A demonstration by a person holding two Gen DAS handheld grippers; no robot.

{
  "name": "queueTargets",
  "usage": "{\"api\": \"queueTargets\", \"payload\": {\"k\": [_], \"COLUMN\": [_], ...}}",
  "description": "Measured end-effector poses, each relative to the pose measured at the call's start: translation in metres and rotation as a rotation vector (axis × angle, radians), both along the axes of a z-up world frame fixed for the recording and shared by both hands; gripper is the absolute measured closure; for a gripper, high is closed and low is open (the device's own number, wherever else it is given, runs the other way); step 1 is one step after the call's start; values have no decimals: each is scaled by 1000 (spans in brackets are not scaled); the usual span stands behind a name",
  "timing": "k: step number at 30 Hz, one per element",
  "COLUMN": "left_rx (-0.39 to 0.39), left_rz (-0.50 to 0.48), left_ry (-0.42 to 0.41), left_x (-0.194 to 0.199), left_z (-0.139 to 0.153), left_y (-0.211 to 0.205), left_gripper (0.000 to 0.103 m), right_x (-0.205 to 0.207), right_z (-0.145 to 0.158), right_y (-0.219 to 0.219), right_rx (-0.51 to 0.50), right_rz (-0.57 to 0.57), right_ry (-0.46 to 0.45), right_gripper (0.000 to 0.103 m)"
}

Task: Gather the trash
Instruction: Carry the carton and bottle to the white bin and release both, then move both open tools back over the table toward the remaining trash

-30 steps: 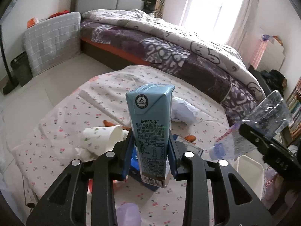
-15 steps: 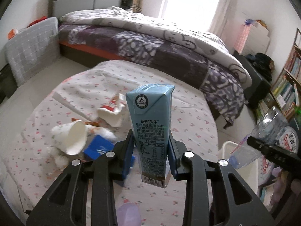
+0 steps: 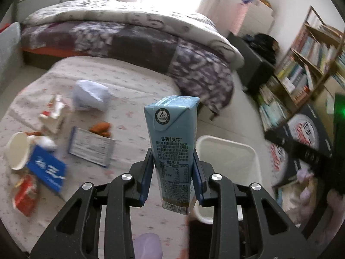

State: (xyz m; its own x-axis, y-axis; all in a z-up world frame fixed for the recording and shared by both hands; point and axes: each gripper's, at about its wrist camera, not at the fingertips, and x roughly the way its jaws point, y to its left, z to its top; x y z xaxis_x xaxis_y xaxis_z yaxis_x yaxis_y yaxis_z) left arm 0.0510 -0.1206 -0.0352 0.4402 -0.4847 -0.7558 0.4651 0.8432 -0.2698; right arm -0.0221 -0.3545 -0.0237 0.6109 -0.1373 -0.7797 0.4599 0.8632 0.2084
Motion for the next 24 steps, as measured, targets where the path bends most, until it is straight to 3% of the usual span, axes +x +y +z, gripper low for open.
{"api": "queueTargets", "payload": {"k": [12, 14, 15, 16, 24], "left_rx": [-15, -36, -34, -34, 45], "left_rz": [-156, -183, -185, -182, -146], "left_ry": [37, 44, 43, 37, -26], "left_x": [-25, -28, -29, -31, -30], "left_z": [-12, -12, -13, -13, -16], "left_y": [-85, -97, -102, -105, -103], "left_gripper": [71, 62, 40, 28, 25], "right_x": [-34, -37, -39, -40, -40], "right_z": [18, 18, 18, 18, 18], "right_y": [-62, -69, -70, -72, -76], "right_rx": [32, 36, 36, 36, 47], "right_rz": [-188, -201, -204, -209, -205], "right_ry": [-97, -100, -100, -101, -111], "right_gripper": [18, 18, 18, 18, 15]}}
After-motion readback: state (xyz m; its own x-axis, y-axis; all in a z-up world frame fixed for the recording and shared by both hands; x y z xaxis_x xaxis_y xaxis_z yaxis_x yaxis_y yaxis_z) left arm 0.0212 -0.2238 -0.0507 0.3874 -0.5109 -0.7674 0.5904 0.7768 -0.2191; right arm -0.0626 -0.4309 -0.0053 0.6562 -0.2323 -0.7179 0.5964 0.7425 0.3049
